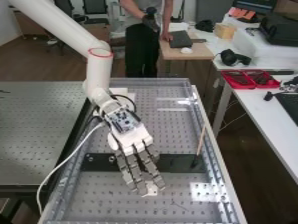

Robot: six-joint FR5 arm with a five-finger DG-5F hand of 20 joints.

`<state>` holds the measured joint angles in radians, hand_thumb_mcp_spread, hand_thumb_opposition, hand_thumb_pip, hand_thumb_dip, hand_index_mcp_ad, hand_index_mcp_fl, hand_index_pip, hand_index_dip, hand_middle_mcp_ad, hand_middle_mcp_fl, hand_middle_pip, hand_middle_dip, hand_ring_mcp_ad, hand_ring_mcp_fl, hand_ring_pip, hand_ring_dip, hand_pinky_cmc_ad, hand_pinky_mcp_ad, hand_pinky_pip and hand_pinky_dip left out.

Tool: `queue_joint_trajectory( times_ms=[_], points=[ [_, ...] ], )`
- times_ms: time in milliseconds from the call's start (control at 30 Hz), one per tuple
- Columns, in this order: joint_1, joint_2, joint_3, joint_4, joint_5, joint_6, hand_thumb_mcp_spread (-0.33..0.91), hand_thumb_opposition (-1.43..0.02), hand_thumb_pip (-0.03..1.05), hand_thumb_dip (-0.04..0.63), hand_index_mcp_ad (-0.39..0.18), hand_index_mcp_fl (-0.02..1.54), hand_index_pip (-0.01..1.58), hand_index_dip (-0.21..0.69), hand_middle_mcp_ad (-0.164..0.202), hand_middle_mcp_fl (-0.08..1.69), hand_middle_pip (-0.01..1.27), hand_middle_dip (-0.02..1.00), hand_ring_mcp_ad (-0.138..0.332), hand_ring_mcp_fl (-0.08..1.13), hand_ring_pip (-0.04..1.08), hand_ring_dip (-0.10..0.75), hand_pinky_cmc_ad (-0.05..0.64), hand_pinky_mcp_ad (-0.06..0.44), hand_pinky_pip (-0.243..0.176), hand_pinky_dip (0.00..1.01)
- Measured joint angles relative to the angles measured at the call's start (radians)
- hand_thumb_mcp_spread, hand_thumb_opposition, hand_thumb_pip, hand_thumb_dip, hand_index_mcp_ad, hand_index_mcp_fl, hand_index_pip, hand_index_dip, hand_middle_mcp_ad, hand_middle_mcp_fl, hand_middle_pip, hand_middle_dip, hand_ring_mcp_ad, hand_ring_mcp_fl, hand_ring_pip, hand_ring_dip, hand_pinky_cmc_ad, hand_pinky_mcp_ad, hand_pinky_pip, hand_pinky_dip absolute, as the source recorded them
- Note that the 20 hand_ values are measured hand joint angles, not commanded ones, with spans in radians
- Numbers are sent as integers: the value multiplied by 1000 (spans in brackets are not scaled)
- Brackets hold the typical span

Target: Grab the pcb board and place it in the clear container

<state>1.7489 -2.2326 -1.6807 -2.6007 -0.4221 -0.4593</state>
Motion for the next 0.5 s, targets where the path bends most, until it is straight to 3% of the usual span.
queue_joint_trajectory(
  times_ms=[367,500],
  points=[
    [6,48,-28,76,1,-72,443,-911,660,241,-24,265,1545,155,91,5,124,110,215,0,70,-5,298,164,-91,360],
    [16,78,-43,117,-2,-121,443,-911,660,241,-24,265,1545,155,91,9,124,110,215,0,70,-5,298,164,-91,360]
  ],
)
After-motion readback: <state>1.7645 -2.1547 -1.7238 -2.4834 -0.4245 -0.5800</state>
